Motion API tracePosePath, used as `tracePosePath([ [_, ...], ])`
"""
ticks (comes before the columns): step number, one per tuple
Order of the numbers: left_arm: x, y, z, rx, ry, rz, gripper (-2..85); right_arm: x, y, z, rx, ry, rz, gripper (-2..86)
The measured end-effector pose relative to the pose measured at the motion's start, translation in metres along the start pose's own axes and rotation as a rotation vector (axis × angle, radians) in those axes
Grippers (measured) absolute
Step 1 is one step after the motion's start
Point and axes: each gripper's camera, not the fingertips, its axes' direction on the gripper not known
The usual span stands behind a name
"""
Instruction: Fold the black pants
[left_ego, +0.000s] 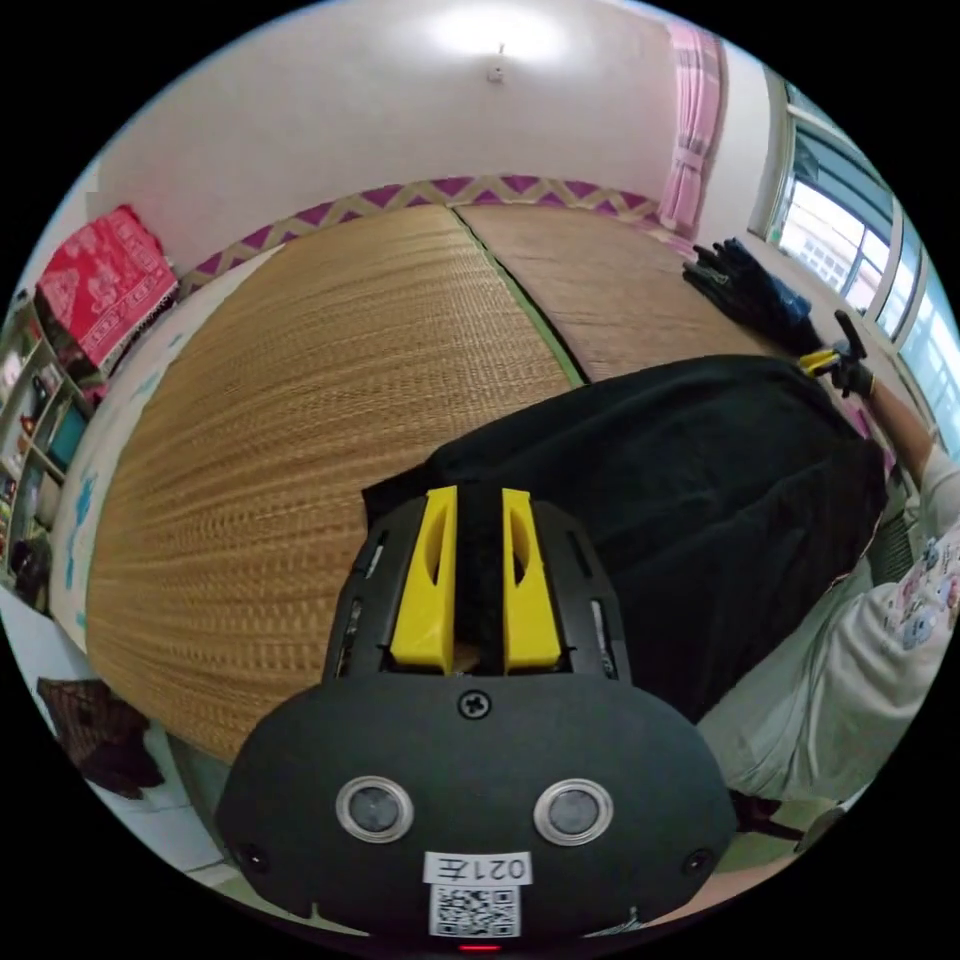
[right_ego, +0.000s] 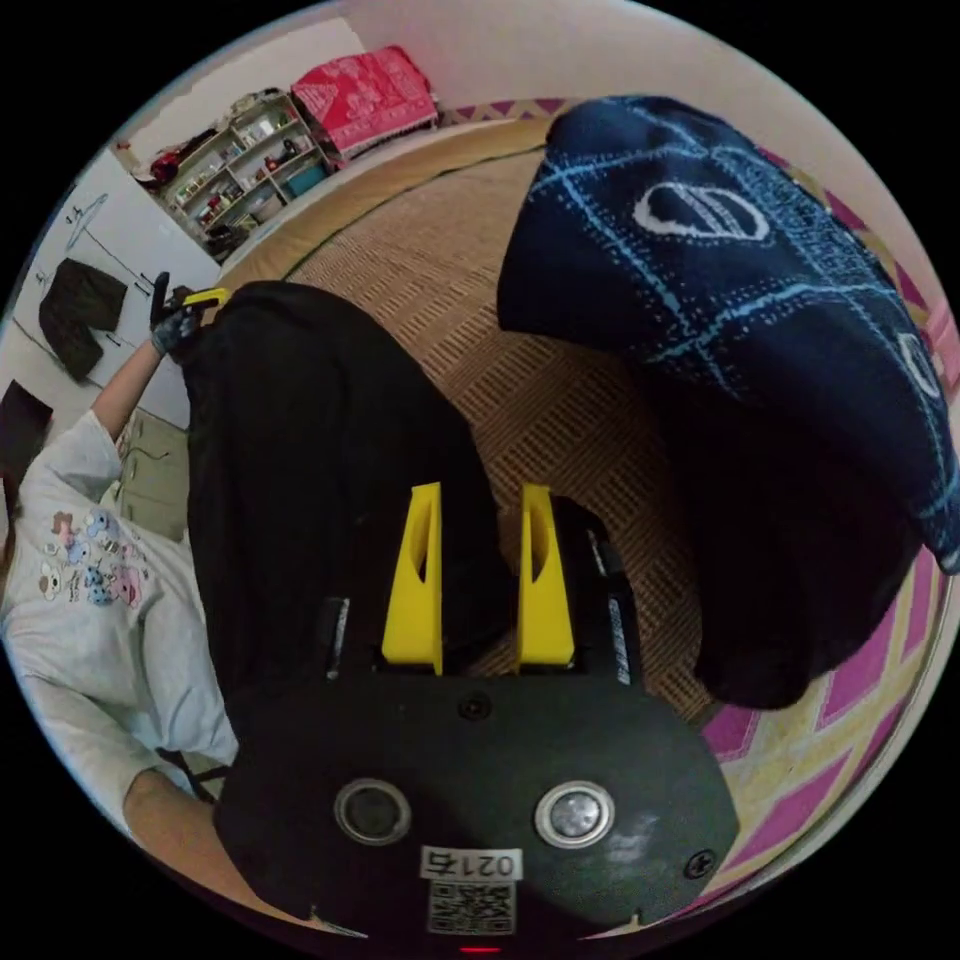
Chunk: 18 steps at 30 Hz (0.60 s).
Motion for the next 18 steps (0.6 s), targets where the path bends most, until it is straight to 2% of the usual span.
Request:
tracePosePath([
  [2,-0.011,-0.009,0.016,-0.053,0.035,-0.010,9.8,0.011,-0.006,0.001,0.004,-0.069,-0.008,8.2],
  [3,-0.019,-0.012,0.026,-0.079,0.053,-0.028,10.3,0.017,-0.008,0.005,-0.013,-0.168,-0.012,4.9],
  [4,-0.022,-0.013,0.030,-0.085,0.067,-0.039,10.3,0.019,-0.011,0.013,-0.046,-0.260,-0.028,2.8],
  [5,-0.025,-0.013,0.032,-0.046,0.093,-0.046,9.3,0.017,-0.011,0.016,-0.053,-0.269,-0.039,2.3],
  [9,-0.029,-0.023,0.038,-0.031,0.189,-0.046,2.4,-0.005,-0.012,0.014,-0.016,-0.128,-0.091,0.7],
  [14,-0.025,-0.058,0.049,-0.050,0.137,-0.051,-0.1,-0.002,-0.022,-0.006,0.029,0.038,0.004,0.1],
  [18,-0.019,-0.114,0.057,-0.047,0.105,-0.022,0.0,-0.002,-0.055,-0.026,-0.034,0.194,-0.005,-0.1],
])
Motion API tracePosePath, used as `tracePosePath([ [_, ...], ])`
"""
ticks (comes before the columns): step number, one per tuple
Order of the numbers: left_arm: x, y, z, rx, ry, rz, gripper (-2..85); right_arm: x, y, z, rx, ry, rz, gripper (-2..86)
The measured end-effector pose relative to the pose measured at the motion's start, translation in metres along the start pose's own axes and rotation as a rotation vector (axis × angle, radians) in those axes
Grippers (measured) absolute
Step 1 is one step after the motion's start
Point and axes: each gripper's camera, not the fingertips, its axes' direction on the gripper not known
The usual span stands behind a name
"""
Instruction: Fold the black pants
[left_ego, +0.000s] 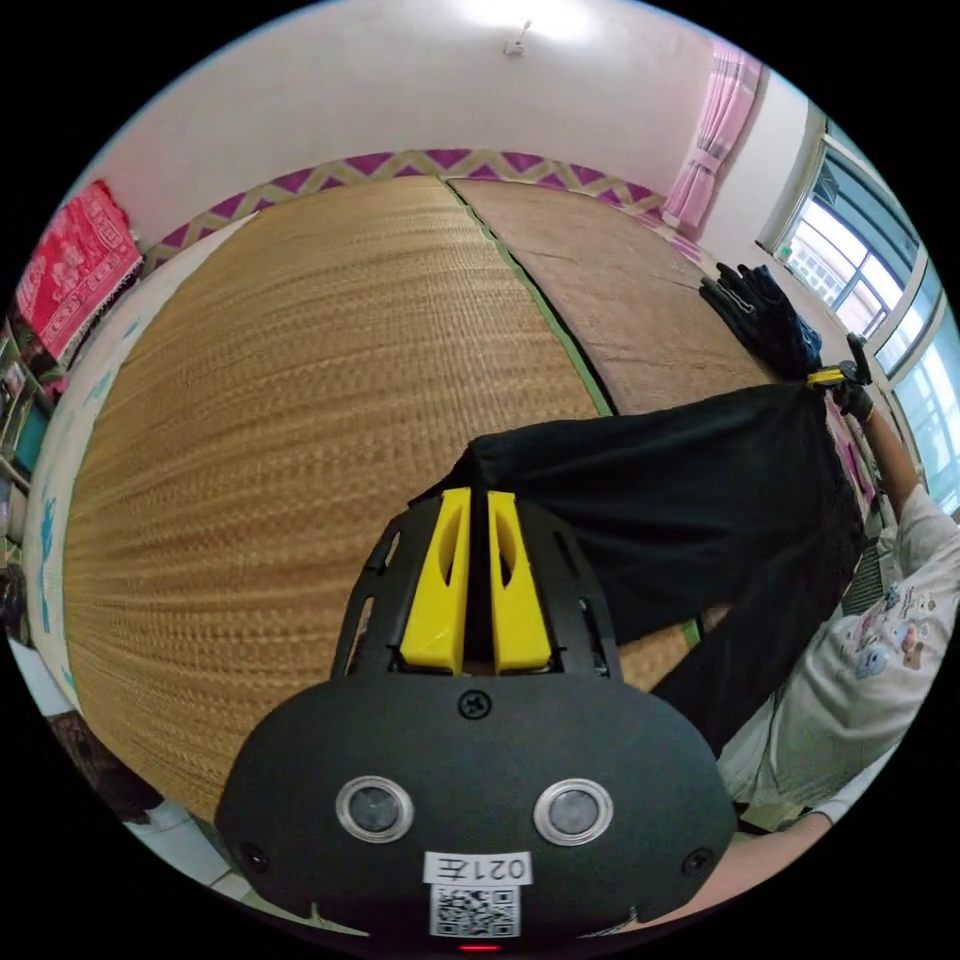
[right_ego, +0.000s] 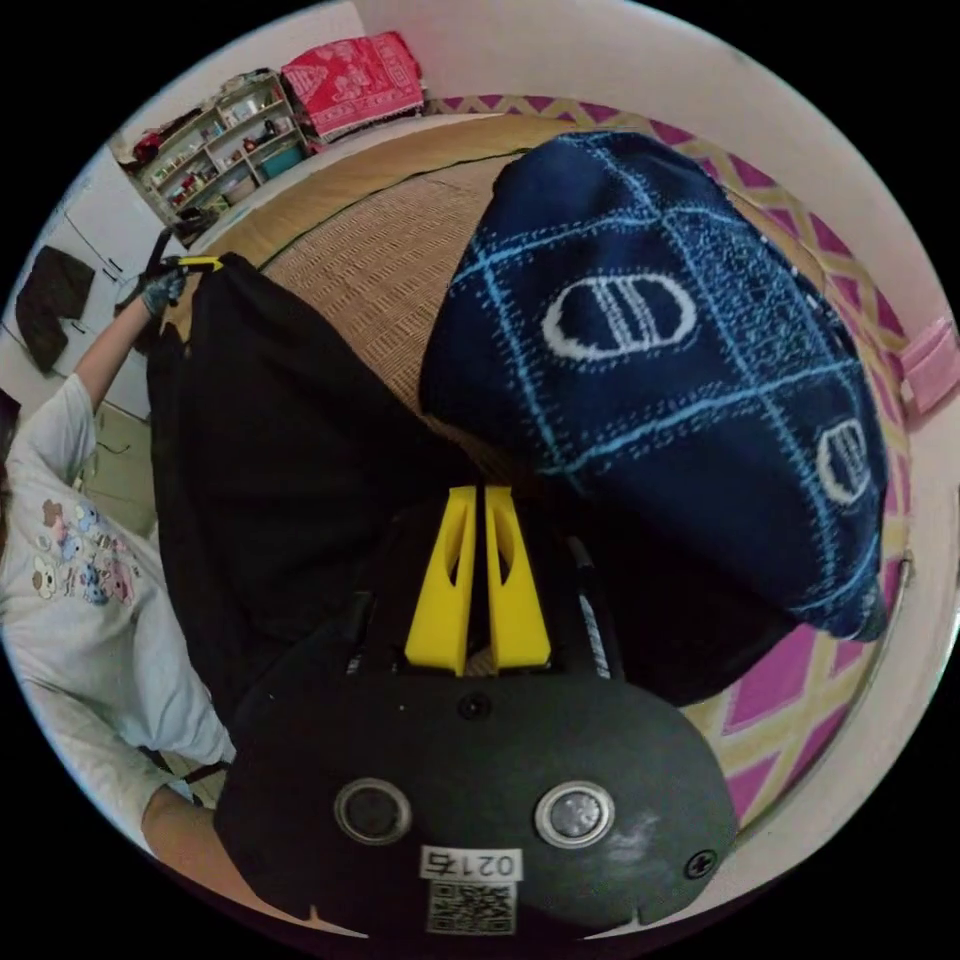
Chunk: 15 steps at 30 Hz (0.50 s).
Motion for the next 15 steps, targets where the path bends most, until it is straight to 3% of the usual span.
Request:
tracePosePath([
  [6,0.011,-0.039,0.035,-0.064,-0.058,-0.034,3.3,-0.003,-0.016,0.023,-0.092,0.086,0.010,1.2],
  [8,0.013,-0.028,0.025,0.014,-0.103,-0.041,4.6,-0.013,-0.009,0.042,-0.166,0.079,-0.001,3.2],
  [10,0.008,-0.005,-0.007,0.173,-0.138,-0.078,4.5,-0.025,0.017,0.012,0.016,0.107,0.048,6.3],
  [12,-0.002,0.034,-0.048,0.280,-0.089,-0.098,4.6,-0.030,0.043,-0.011,0.131,-0.006,0.071,7.8],
  [15,0.011,0.082,-0.079,0.229,0.042,0.006,7.4,-0.061,0.088,-0.028,0.163,-0.062,0.017,9.1],
])
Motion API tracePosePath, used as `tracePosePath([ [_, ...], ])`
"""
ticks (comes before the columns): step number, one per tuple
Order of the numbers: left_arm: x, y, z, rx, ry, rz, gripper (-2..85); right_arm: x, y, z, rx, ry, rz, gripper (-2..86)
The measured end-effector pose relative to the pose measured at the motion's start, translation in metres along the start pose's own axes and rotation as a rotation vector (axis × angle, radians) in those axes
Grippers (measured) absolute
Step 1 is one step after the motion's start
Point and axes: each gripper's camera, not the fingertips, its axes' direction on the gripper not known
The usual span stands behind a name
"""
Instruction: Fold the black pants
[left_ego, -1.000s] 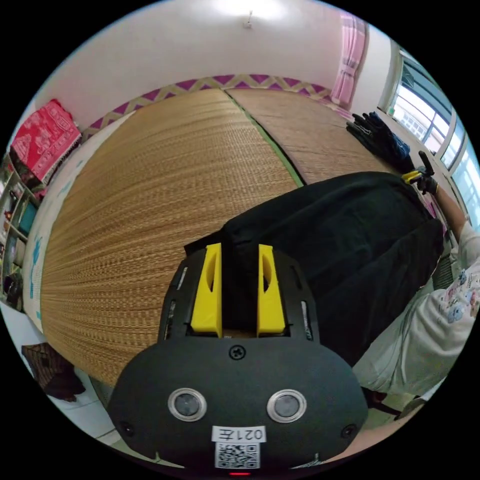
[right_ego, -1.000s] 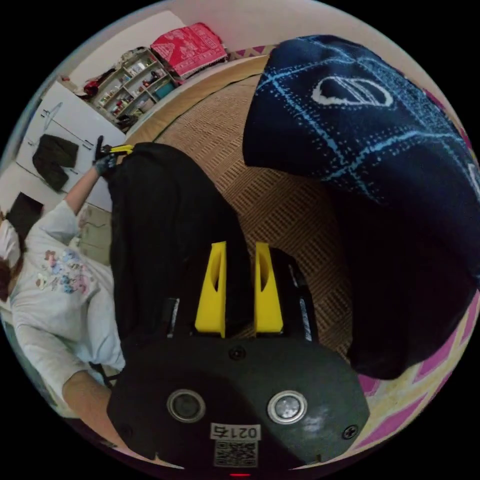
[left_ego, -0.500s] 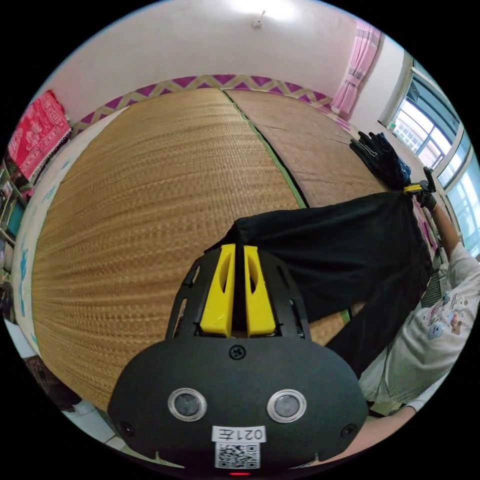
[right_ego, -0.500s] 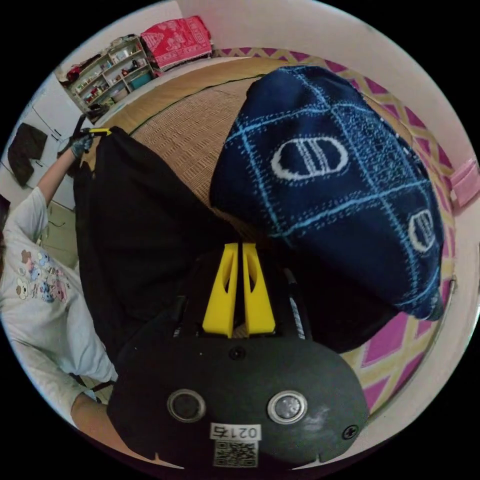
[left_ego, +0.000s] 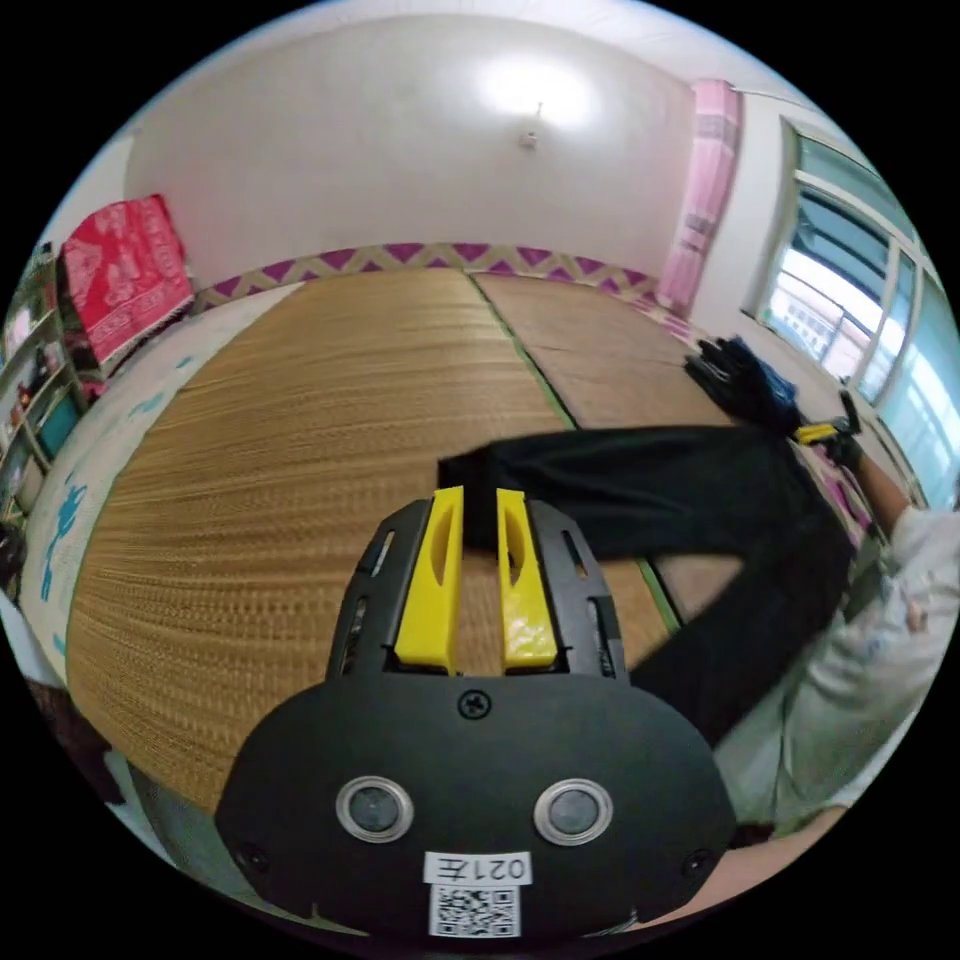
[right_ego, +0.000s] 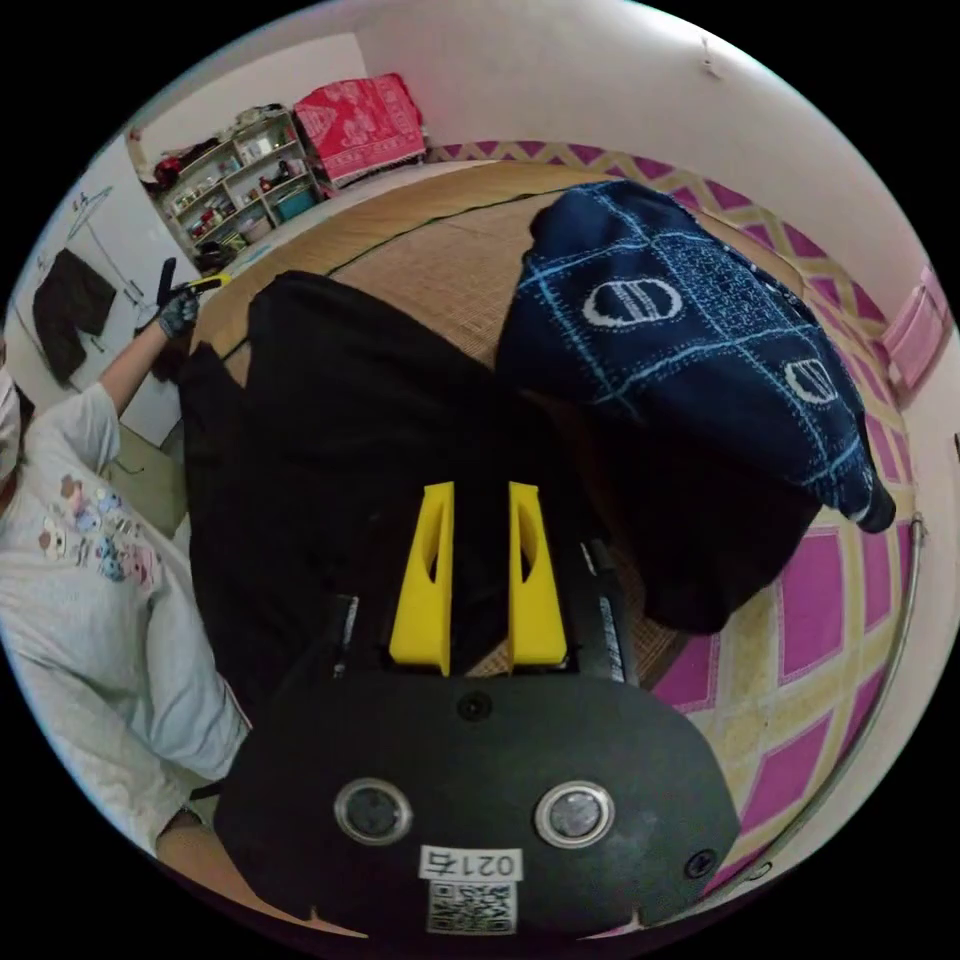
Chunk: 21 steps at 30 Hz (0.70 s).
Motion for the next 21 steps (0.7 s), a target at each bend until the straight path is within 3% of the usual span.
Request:
tracePosePath([
  [3,0.026,0.042,-0.017,-0.120,0.045,0.049,13.1,-0.035,0.042,-0.009,0.029,-0.069,-0.028,9.8],
  [7,0.038,0.085,-0.012,-0.225,0.011,0.008,14.5,-0.070,0.087,-0.012,0.062,-0.108,-0.037,9.4],
  [9,0.031,0.104,0.004,-0.292,-0.013,-0.078,10.7,-0.078,0.099,-0.011,0.067,-0.105,-0.040,9.2],
  [12,0.029,0.104,0.005,-0.249,0.027,-0.086,2.4,-0.084,0.114,-0.002,0.026,-0.098,-0.042,8.9],
  [21,0.004,0.024,0.008,-0.276,0.019,-0.085,-0.1,-0.112,0.161,-0.038,0.089,-0.042,-0.009,8.7],
])
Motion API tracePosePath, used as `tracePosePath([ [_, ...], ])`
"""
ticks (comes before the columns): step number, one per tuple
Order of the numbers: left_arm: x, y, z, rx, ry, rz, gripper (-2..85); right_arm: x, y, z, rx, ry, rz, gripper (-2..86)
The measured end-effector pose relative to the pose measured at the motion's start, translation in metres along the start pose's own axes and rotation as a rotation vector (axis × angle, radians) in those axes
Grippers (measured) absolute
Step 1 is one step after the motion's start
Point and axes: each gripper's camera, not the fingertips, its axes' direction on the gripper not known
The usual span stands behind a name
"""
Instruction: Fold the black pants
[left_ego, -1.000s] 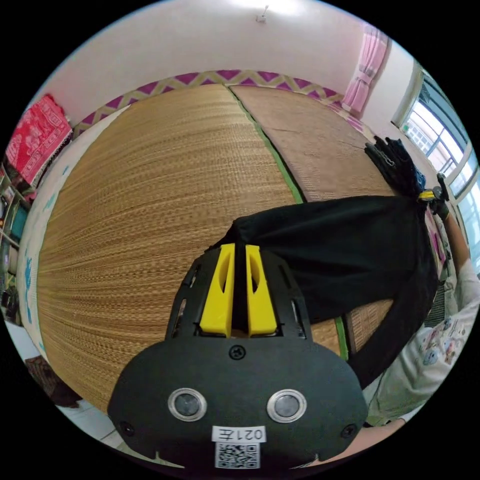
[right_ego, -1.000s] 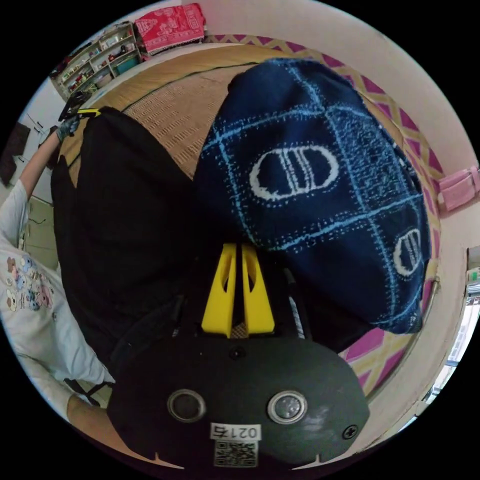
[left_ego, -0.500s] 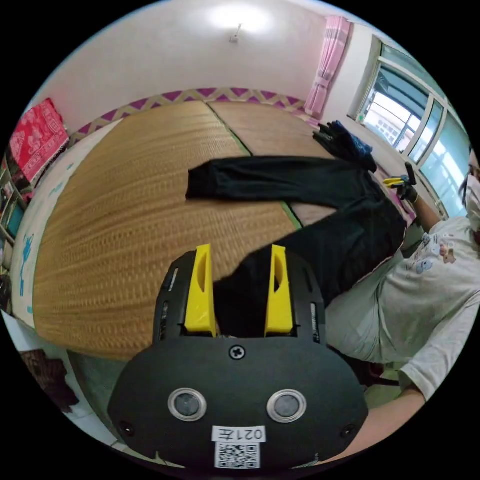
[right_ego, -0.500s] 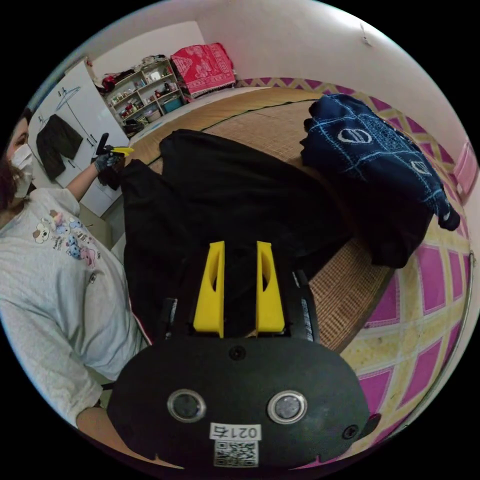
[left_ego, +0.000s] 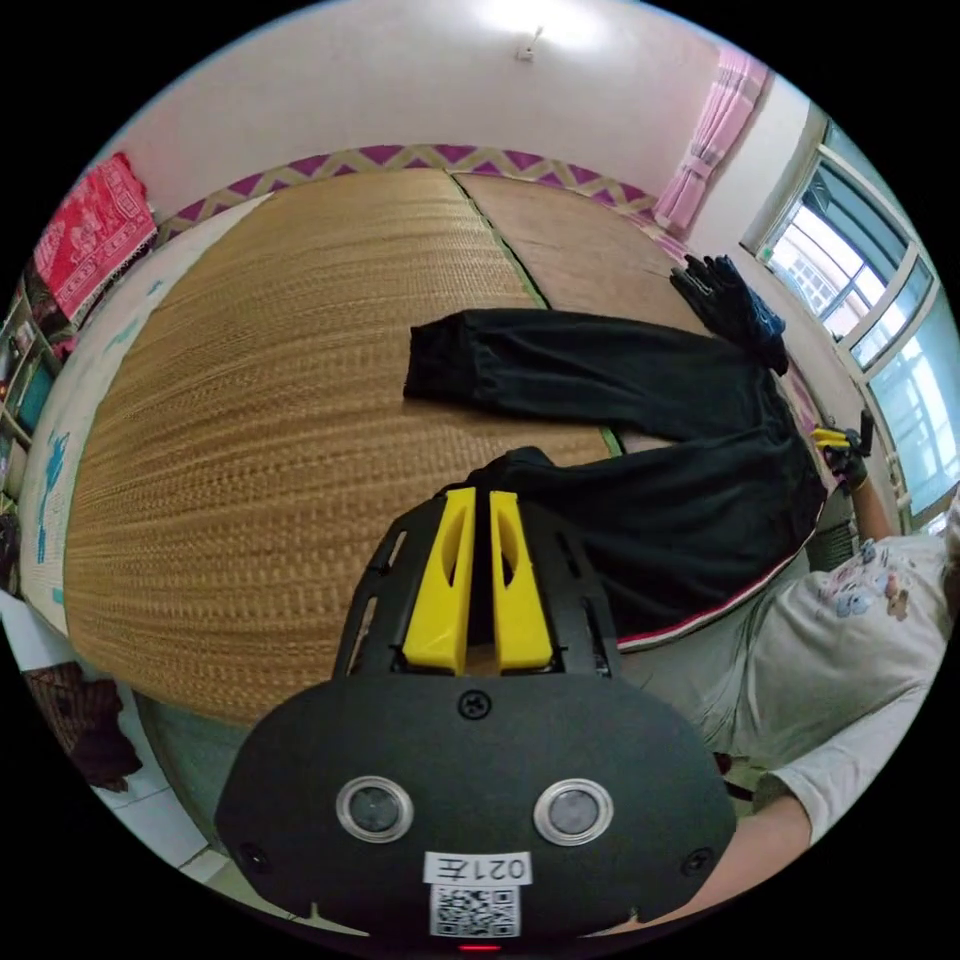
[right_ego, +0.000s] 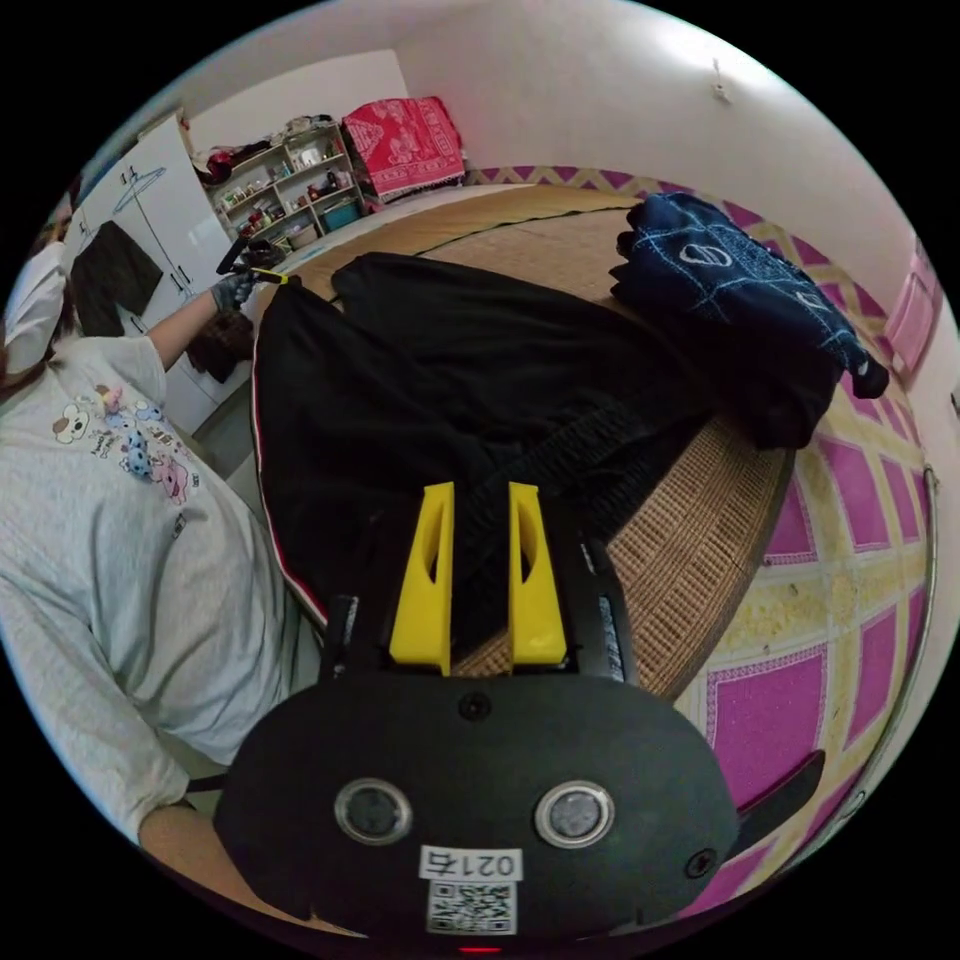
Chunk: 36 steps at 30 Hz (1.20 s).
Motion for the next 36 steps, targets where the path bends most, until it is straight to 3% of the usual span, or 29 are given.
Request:
tracePosePath([
  [4,-0.016,-0.013,0.045,-0.150,0.006,-0.056,0.2,0.011,0.014,0.008,-0.008,0.042,0.135,9.2],
  [8,-0.025,0.001,0.047,-0.012,0.084,-0.096,0.3,0.048,0.029,0.010,0.042,-0.054,0.414,8.9],
  [13,-0.033,0.017,0.037,0.014,0.113,-0.129,0.2,0.079,0.042,0.025,0.059,-0.419,0.575,1.8],
  [16,-0.029,0.015,0.022,0.002,0.062,-0.108,0.2,0.087,0.050,-0.007,0.146,-0.476,0.611,0.7],
  [19,-0.034,0.017,0.004,0.046,0.088,-0.121,0.3,0.077,0.060,-0.046,0.172,-0.350,0.578,0.5],
  [22,-0.039,0.026,0.029,-0.075,0.113,-0.122,0.6,0.073,0.076,-0.022,0.065,-0.270,0.623,0.8],
  [23,-0.043,0.034,0.024,0.015,0.139,-0.139,0.8,0.073,0.078,-0.012,0.029,-0.252,0.632,1.0],
  [27,-0.056,0.061,0.012,0.088,0.202,-0.162,2.1,0.059,0.095,-0.013,0.089,-0.220,0.629,3.2],
  [31,-0.065,0.091,-0.011,0.110,0.168,-0.196,3.1,0.013,0.109,-0.051,0.138,-0.099,0.529,5.7],
  [33,-0.072,0.118,-0.032,0.156,0.051,-0.280,0.7,-0.015,0.113,-0.056,0.155,-0.112,0.449,5.4],
  [36,-0.077,0.155,-0.056,0.254,0.028,-0.323,-0.6,-0.050,0.118,-0.029,-0.020,0.004,0.388,2.6],
])
